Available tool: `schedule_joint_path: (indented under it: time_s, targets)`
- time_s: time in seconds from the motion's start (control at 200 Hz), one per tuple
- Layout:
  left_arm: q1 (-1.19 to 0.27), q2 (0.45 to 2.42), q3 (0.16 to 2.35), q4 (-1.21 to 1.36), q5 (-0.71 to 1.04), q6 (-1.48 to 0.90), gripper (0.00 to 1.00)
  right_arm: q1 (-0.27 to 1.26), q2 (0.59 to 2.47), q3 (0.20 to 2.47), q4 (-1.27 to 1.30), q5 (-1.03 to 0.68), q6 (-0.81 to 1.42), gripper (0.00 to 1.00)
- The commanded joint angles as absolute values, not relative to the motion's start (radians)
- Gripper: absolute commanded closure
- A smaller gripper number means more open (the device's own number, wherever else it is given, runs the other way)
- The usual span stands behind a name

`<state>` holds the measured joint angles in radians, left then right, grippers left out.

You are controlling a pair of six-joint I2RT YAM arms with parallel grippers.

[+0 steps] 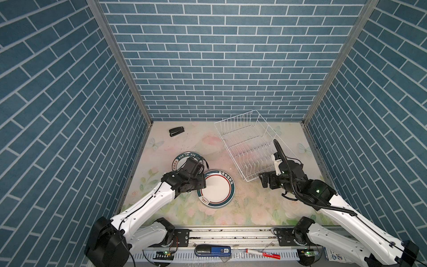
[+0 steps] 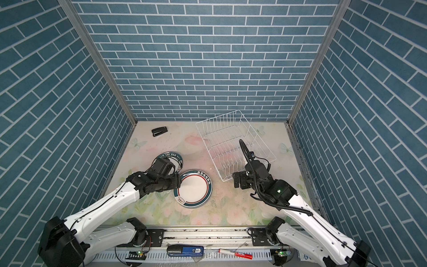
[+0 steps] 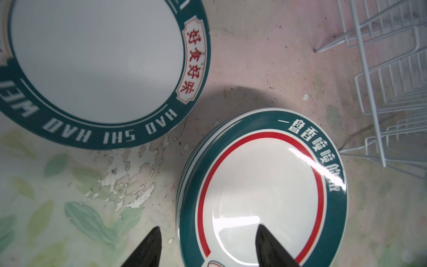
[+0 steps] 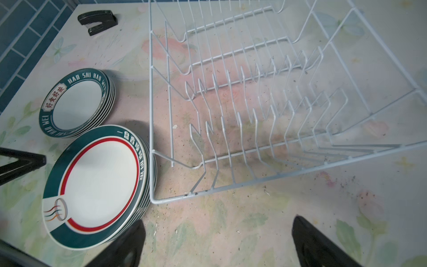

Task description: Unload the plates from the dish rack

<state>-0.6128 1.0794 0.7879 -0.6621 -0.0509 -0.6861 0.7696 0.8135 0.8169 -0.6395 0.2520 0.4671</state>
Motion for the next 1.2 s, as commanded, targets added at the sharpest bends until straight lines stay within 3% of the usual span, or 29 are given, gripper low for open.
schedule_joint_path:
  time_s: [0.0, 0.08, 0.205, 0.33, 0.415, 0.525, 0.63, 0.83, 0.925, 1.02, 1.195]
  targets:
    - [-0.631, 1.029, 0.890, -0.721, -0.265, -0.582, 0.26, 0.768, 0.778, 0.806, -0.640, 0.497, 0.516, 0.01]
    - [-0.631, 1.020, 0.970, -0.746, -0.402, -0.539, 0.11, 0.769, 0.761, 0.808, -0.609, 0.690, 0.536, 0.01]
    - [-0.631, 1.028, 1.051, -0.694, -0.608, -0.437, 0.05, 0.769, 0.773, 0.825, -0.556, 1.080, 0.545, 0.01]
    - [-0.628, 1.035, 1.051, -0.540, -0.733, -0.264, 0.01, 0.767, 0.799, 0.796, -0.230, 1.259, 0.216, 0.01]
    - [-0.622, 1.044, 1.044, -0.468, -0.803, -0.208, 0.01, 0.758, 0.857, 0.820, -0.094, 1.245, 0.035, 0.01]
    - [-0.590, 1.062, 1.045, -0.426, -0.816, -0.115, 0.01, 0.746, 0.943, 0.848, -0.105, 1.198, -0.049, 0.01]
    - [-0.528, 1.087, 1.013, -0.391, -0.702, -0.002, 0.01, 0.681, 1.003, 0.839, -0.086, 1.140, -0.102, 0.01]
    - [-0.393, 1.012, 0.696, 0.012, -0.589, 0.135, 0.00, 0.484, 0.961, 0.702, 0.004, 0.707, -0.050, 0.01]
    - [-0.342, 0.940, 0.484, 0.297, -0.538, 0.184, 0.01, 0.425, 0.937, 0.581, 0.163, 0.633, -0.086, 0.01]
    - [-0.291, 0.920, 0.379, 0.423, -0.403, 0.166, 0.01, 0.351, 0.917, 0.463, 0.305, 0.526, -0.080, 0.01]
    - [-0.250, 1.102, 0.368, 0.543, -0.351, 0.202, 0.01, 0.258, 0.947, 0.302, 0.530, 0.421, -0.041, 0.01]
